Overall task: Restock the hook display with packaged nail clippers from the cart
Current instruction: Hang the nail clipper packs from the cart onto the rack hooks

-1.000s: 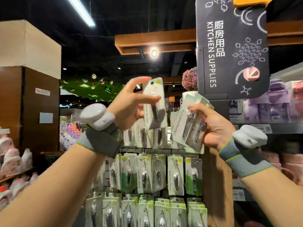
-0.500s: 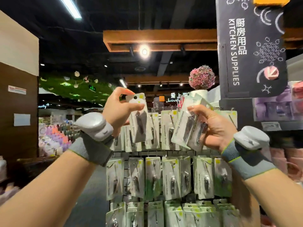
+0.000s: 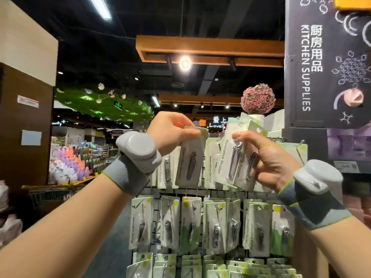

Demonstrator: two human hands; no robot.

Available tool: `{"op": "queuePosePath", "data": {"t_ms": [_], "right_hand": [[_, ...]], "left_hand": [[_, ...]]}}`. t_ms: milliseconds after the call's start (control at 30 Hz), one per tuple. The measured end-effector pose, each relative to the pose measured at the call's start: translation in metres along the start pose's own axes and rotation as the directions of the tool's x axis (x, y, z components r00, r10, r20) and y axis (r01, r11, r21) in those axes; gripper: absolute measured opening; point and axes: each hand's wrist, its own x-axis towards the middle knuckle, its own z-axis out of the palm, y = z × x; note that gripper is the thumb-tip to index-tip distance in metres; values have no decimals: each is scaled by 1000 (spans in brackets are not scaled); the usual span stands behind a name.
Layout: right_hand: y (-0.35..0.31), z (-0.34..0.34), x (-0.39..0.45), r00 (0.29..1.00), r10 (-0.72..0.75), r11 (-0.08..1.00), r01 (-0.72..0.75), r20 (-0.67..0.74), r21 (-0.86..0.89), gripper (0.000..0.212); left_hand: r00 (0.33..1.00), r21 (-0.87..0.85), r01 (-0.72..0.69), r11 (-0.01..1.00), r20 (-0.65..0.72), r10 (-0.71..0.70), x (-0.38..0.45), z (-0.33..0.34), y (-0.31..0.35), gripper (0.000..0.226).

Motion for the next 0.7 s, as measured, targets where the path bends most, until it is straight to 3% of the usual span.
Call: {"op": "queuePosePath", "data": {"t_ms": [267, 500, 700], "right_hand": [[-4, -5, -3, 999, -25, 999, 23, 44, 41, 9], [-6, -24, -4, 999, -12, 994, 8, 39, 113, 7], [-8, -33, -1, 1000, -2, 997, 3, -10, 74, 17]], "left_hand": [[993, 293, -108, 950, -10, 116, -1, 3, 13, 9], [997, 346, -65, 936, 56, 49, -6, 8, 20, 10], [990, 424, -118, 898, -23, 141, -4, 4, 19, 6]]}}
